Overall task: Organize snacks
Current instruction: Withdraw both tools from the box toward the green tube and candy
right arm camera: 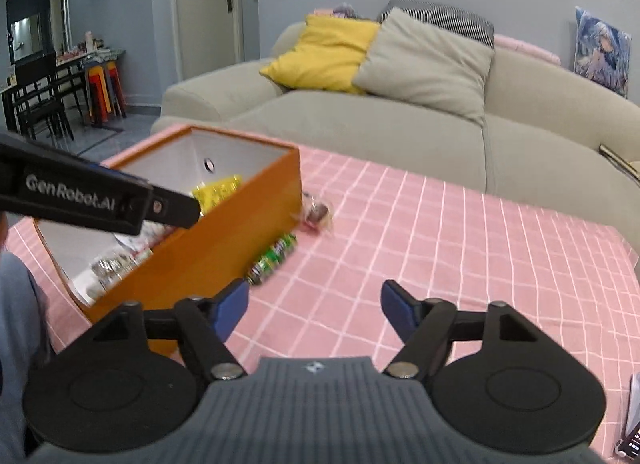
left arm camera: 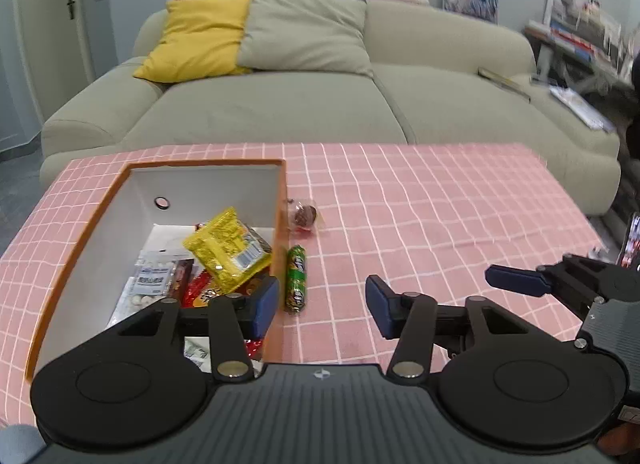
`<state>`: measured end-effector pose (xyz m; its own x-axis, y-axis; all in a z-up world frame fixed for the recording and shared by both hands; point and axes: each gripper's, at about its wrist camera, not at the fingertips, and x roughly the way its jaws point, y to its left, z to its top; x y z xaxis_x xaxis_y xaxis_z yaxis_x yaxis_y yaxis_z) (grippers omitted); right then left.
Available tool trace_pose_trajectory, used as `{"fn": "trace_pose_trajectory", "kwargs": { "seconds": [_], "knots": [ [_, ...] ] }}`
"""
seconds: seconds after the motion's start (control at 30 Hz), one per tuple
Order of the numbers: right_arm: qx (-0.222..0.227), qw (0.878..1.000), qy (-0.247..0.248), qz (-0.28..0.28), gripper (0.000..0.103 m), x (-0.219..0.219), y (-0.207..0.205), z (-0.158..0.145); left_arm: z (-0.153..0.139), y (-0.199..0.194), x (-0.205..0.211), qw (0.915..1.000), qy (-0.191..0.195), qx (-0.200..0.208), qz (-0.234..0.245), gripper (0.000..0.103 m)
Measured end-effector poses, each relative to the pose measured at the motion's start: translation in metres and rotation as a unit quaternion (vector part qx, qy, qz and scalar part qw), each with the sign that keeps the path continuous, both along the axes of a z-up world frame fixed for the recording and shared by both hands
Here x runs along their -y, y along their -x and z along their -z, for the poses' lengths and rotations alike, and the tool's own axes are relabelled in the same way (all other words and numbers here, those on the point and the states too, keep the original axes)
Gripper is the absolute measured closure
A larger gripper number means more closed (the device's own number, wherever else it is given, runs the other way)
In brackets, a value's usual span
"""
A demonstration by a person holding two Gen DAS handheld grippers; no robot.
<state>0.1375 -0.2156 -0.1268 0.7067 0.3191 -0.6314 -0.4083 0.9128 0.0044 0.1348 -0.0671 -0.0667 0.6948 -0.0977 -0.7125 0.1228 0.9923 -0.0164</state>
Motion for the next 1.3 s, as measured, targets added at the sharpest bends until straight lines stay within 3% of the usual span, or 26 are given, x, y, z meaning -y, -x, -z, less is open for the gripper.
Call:
{"fn": "trace_pose_trajectory", "kwargs": {
  "seconds": [0.2,0.27,0.43,0.83,1.03,1.13,1.3],
  "knots": [
    [-0.005,0.999,0.019,-0.028,0.039,0.016,-0.022,0.016,0.016,-0.02,0.024,0.9991,-0.032,-0.023,-0.018,0.058],
    [-0.011,0.999,0.018,-0.031,0.039,0.023,-0.03,0.021,0.024,-0.022,0.036,0.9971,-0.065,-0.013,-0.037,0.059],
    [-0.029,0.999,0.014,-0.036,0.039,0.038,-0.047,0.037,0.056,-0.032,0.071,0.9825,-0.174,0.012,-0.065,0.059],
    [-0.068,0.996,0.016,-0.059,0.039,0.052,-0.088,0.073,0.113,-0.072,0.082,0.965,-0.227,-0.029,-0.127,0.059],
    [-0.068,0.994,0.021,-0.077,0.039,0.051,-0.104,0.083,0.126,-0.081,0.079,0.9657,-0.217,-0.052,-0.132,0.06],
    [-0.067,0.994,0.021,-0.085,0.039,0.052,-0.111,0.086,0.13,-0.084,0.074,0.9683,-0.199,-0.069,-0.134,0.069],
    [-0.064,0.993,0.036,-0.092,0.039,0.054,-0.122,0.09,0.116,-0.082,0.063,0.9852,-0.11,-0.067,-0.113,0.074]
  ]
}}
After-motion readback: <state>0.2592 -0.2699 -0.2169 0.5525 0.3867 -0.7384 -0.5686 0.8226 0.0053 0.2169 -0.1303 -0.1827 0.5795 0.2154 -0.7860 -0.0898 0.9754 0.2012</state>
